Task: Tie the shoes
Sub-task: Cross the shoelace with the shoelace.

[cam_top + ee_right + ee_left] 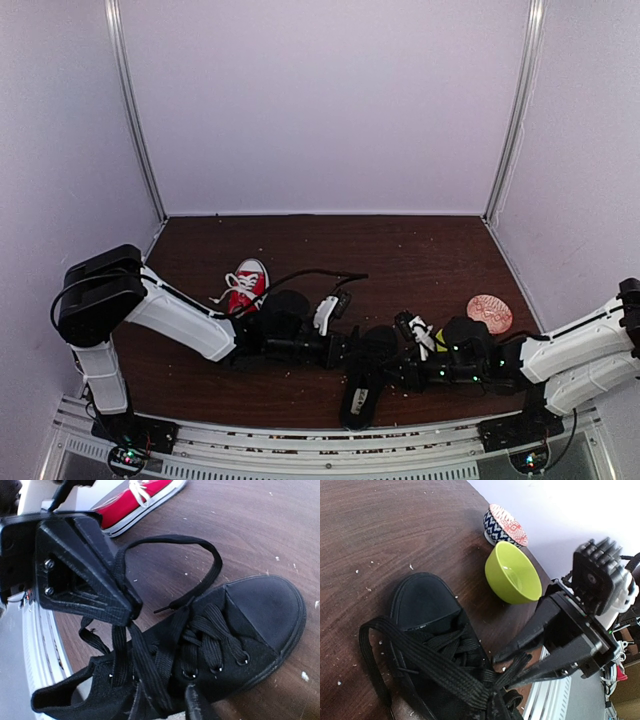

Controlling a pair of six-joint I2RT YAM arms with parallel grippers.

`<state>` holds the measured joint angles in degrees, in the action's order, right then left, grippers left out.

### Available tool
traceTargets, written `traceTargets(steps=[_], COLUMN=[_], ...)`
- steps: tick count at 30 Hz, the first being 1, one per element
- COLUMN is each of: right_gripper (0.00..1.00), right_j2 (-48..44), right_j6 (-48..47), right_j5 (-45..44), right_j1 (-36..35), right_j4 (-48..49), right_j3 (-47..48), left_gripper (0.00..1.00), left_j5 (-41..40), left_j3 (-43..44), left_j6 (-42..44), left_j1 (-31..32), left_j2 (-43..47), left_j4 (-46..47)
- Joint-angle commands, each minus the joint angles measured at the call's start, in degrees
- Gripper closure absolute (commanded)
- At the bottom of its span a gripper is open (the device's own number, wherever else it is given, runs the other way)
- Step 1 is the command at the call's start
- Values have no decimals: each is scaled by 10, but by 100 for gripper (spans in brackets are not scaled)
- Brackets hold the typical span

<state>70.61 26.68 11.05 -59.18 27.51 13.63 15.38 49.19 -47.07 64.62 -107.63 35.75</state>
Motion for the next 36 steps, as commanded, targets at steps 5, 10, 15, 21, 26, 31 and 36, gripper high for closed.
traceTargets(steps=[5,10,15,21,26,31,36], right_gripper=[100,100,100,100,100,100,100], right_j2=[-10,-131,-214,-189,-142,-99,-31], right_j6=[-3,-3,2,17,9,35,68], right_j5=[10,-31,-6,34,65,225,266], right_j1=[-4,-6,-6,-16,-22,-39,-83], right_j4=[-12,-249,-479,-638,-679,-548,-420], right_j3=[21,60,126,196,240,219,226], left_gripper=[100,100,100,100,100,100,100], left_j5=[-9,-14,-9,1,1,3,4], left_j3=[9,2,-8,1,2,7,11], left_j6=[5,6,0,2,3,4,6], left_j1=[2,2,2,5,6,7,8], left_j2=[1,5,2,-7,-9,-11,-12], left_j4=[12,20,47,48,48,45,45])
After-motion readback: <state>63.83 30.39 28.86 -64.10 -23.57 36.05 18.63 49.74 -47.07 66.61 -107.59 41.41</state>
